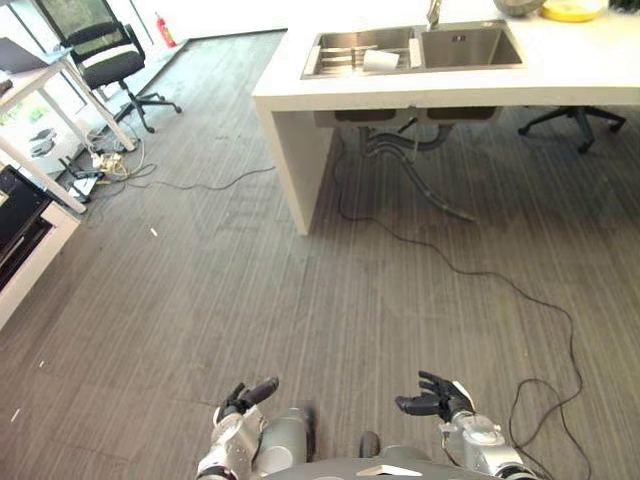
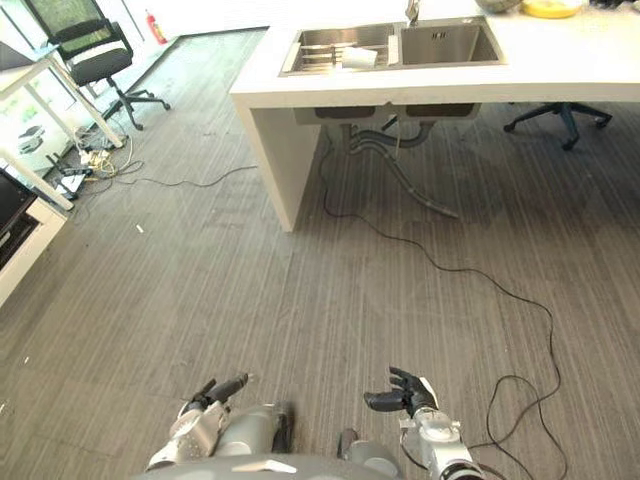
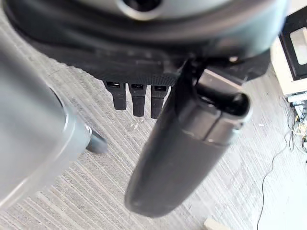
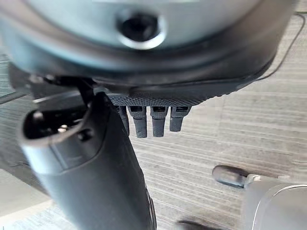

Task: Place the dishes in the dishwasher.

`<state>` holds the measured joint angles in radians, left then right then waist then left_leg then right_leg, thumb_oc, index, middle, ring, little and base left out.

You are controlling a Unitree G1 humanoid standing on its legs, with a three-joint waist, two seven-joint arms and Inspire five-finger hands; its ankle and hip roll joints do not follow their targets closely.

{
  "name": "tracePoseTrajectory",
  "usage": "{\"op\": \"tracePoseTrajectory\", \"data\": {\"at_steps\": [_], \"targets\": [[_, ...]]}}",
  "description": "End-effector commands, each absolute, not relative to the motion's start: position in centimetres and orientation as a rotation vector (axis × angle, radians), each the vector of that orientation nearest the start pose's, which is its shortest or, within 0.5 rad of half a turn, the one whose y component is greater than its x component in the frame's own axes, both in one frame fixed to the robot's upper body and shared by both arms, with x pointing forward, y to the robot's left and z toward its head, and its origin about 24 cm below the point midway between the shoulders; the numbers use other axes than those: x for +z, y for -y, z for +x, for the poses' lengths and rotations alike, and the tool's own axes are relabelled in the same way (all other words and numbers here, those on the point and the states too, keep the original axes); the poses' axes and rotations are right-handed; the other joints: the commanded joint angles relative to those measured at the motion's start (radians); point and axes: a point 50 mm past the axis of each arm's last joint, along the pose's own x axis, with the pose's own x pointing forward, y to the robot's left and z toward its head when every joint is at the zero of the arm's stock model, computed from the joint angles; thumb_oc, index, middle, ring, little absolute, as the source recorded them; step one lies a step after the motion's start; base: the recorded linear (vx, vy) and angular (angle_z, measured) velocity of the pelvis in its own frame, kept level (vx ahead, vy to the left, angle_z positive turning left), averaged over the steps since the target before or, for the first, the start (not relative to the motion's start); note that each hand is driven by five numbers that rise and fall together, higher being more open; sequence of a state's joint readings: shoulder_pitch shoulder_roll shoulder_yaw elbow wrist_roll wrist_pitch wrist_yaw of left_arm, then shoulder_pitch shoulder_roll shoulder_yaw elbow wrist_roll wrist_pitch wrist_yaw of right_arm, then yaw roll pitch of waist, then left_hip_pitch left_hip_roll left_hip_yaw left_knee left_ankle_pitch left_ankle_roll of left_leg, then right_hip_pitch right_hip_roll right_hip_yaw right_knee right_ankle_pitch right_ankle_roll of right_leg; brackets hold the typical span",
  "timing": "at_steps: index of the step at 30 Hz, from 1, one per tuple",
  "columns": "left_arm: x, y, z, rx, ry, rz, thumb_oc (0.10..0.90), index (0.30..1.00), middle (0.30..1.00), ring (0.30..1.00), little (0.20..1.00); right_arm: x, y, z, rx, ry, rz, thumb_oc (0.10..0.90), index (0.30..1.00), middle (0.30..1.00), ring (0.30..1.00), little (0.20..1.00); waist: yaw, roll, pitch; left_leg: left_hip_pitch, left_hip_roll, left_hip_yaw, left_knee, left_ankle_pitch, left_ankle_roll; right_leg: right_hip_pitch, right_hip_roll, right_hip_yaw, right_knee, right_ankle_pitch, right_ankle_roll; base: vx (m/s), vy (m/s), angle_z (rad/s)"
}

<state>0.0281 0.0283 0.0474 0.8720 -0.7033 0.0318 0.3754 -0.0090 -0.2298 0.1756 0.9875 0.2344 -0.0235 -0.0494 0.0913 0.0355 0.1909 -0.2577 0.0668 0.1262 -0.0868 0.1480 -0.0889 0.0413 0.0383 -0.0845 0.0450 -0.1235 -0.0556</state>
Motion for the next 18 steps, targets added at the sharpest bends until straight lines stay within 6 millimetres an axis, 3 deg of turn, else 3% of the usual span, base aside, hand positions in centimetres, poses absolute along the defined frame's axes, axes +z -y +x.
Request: {"op": "tracePoseTrajectory", "data": {"at_steps": [1, 3, 6, 8, 11, 12, 13, 14, 15, 16, 18], "targets": [[-15.3, -14.5, 11.1, 0.682, -1.111, -0.529, 0.8, 0.9, 0.9, 0.9, 0.9, -12.4, 21.3, 16.7, -0.052, -0.823, -0.168, 0.8, 0.9, 0.9, 0.9, 0.9, 0.012, -0.023, -0.022, -0.051, 0.009, 0.013, 0.027, 0.016, -0.015, 0.209, -0.06, 0.027, -0.132, -0.048, 0.104, 0.22, 0.092, -0.13], [-15.7, -14.7, 10.4, 0.715, -1.137, -0.533, 0.8, 0.9, 0.9, 0.9, 0.9, -12.8, 21.1, 16.4, -0.032, -0.85, -0.182, 0.8, 0.9, 0.9, 0.9, 0.9, 0.026, -0.022, -0.024, -0.102, 0.051, 0.001, 0.0, 0.036, -0.036, 0.25, -0.065, 0.062, -0.132, -0.073, 0.107, 0.27, 0.101, -0.31], [-15.8, -15.9, 9.5, 0.792, -1.131, -0.54, 0.8, 0.9, 0.9, 0.9, 0.9, -13.5, 20.6, 15.4, -0.029, -0.893, -0.154, 0.8, 0.9, 0.9, 0.9, 0.9, 0.044, -0.02, -0.062, -0.046, 0.072, 0.046, 0.0, 0.104, -0.038, 0.319, -0.061, 0.121, -0.132, -0.095, 0.114, 0.52, 0.18, -0.86], [-15.7, -16.1, 9.4, 0.81, -1.121, -0.534, 0.8, 0.9, 0.9, 0.9, 0.9, -13.7, 19.6, 15.3, -0.009, -0.896, -0.139, 0.8, 0.9, 0.9, 0.9, 0.9, 0.051, -0.037, -0.082, -0.025, 0.056, 0.041, 0.0, 0.124, -0.024, 0.335, -0.077, 0.13, -0.115, -0.087, 0.124, 0.55, 0.215, -0.75], [-15.0, -16.9, 10.9, 0.811, -1.054, -0.514, 0.8, 0.9, 0.9, 0.9, 0.9, -13.8, 18.4, 15.2, 0.014, -0.891, -0.1, 0.8, 0.9, 0.9, 0.9, 0.9, 0.046, -0.072, -0.109, 0.02, 0.008, 0.045, 0.0, 0.09, 0.014, 0.307, -0.104, 0.126, -0.007, -0.036, 0.155, 0.35, 0.17, -0.56], [-14.4, -17.1, 12.0, 0.81, -1.009, -0.511, 0.8, 0.9, 0.9, 0.9, 0.9, -13.8, 18.0, 15.3, 0.022, -0.886, -0.09, 0.8, 0.9, 0.9, 0.9, 0.9, 0.041, -0.086, -0.115, 0.031, -0.01, 0.053, 0.0, 0.074, 0.028, 0.29, -0.107, 0.129, 0.051, 0.017, 0.171, 0.19, 0.122, 0.1], [-14.4, -17.1, 12.0, 0.811, -1.009, -0.51, 0.8, 0.9, 0.9, 0.9, 0.9, -13.8, 17.9, 15.3, 0.023, -0.886, -0.09, 0.8, 0.9, 0.9, 0.9, 0.9, 0.042, -0.088, -0.117, 0.03, -0.012, 0.054, 0.0, 0.073, 0.03, 0.288, -0.109, 0.13, 0.053, 0.015, 0.172, 0.25, 0.17, 0.42], [-12.1, -17.8, 15.4, 0.774, -0.858, -0.477, 0.8, 0.9, 0.9, 0.9, 0.9, -13.5, 17.6, 15.9, 0.019, -0.868, -0.077, 0.8, 0.9, 0.9, 0.9, 0.9, 0.031, -0.102, -0.121, 0.065, -0.036, 0.056, 0.0, 0.031, 0.059, 0.209, -0.1, 0.134, 0.216, 0.151, 0.214, 0.23, 0.172, 0.35], [-11.2, -18.1, 16.7, 0.769, -0.805, -0.47, 0.8, 0.9, 0.9, 0.9, 0.9, -13.3, 17.5, 16.5, 0.014, -0.855, -0.075, 0.8, 0.9, 0.9, 0.9, 0.9, 0.026, -0.095, -0.12, 0.082, -0.03, 0.058, 0.0, 0.014, 0.065, 0.16, -0.087, 0.13, 0.305, 0.226, 0.237, 0.33, 0.231, 0.21], [-9.9, -18.5, 18.4, 0.78, -0.741, -0.485, 0.8, 0.9, 0.9, 0.9, 0.9, -13.1, 17.4, 17.0, 0.017, -0.848, -0.077, 0.8, 0.9, 0.9, 0.9, 0.9, 0.007, -0.093, -0.112, 0.114, -0.036, 0.048, 0.0, -0.01, 0.075, 0.106, -0.091, 0.103, 0.415, 0.263, 0.258, 0.28, 0.194, 0.34], [-4.0, -20.2, 23.8, 0.772, -0.467, -0.465, 0.8, 0.9, 0.9, 0.9, 0.9, -12.5, 17.5, 18.1, 0.007, -0.819, -0.082, 0.8, 0.9, 0.9, 0.9, 0.9, -0.019, -0.071, -0.084, 0.186, -0.029, 0.028, 0.0, -0.047, 0.091, -0.006, -0.136, 0.007, 0.605, 0.324, 0.272, 0.31, 0.195, 0.35]]}}
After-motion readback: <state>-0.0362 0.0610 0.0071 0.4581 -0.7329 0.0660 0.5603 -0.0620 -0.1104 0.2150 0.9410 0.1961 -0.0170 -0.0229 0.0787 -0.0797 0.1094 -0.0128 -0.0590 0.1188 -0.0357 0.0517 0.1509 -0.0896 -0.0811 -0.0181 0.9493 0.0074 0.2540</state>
